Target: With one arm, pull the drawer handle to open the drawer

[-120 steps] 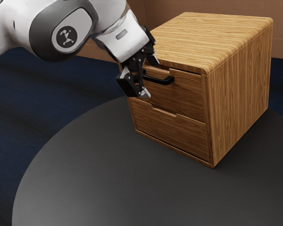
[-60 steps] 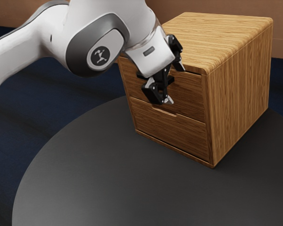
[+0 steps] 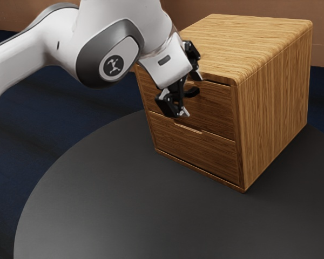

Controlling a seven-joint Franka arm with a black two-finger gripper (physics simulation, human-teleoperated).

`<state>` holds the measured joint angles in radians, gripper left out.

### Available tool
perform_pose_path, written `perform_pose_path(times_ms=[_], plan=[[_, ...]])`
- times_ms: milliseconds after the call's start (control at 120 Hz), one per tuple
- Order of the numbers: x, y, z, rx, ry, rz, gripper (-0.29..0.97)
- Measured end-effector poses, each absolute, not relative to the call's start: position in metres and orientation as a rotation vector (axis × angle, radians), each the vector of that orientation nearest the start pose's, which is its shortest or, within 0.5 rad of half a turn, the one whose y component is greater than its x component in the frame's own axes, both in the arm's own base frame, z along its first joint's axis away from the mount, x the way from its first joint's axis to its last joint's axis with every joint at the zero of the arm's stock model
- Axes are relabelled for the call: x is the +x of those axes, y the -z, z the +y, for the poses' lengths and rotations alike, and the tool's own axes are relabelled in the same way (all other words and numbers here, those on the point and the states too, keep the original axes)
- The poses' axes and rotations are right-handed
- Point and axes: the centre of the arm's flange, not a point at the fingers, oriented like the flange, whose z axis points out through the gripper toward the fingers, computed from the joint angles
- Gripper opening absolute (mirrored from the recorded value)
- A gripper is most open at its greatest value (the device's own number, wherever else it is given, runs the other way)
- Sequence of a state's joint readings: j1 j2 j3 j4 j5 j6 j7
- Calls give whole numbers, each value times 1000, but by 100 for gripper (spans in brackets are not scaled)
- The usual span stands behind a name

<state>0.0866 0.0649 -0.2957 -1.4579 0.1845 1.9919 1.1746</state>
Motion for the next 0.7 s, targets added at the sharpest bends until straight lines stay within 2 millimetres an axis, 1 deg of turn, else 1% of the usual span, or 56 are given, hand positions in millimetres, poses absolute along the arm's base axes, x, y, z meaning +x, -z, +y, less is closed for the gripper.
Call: perform_pose_path(times_ms=[142, 217, 375, 467, 583, 700], plan=[[603, -688, -90, -2103, 456, 1748, 66], [602, -686, -84, -2115, 437, 1742, 66], [602, -676, -84, -2129, 399, 1760, 66], [602, -680, -83, -2121, 397, 1755, 66], [603, -684, -77, -2116, 398, 1737, 66], [612, -678, -72, -2117, 396, 1733, 66]])
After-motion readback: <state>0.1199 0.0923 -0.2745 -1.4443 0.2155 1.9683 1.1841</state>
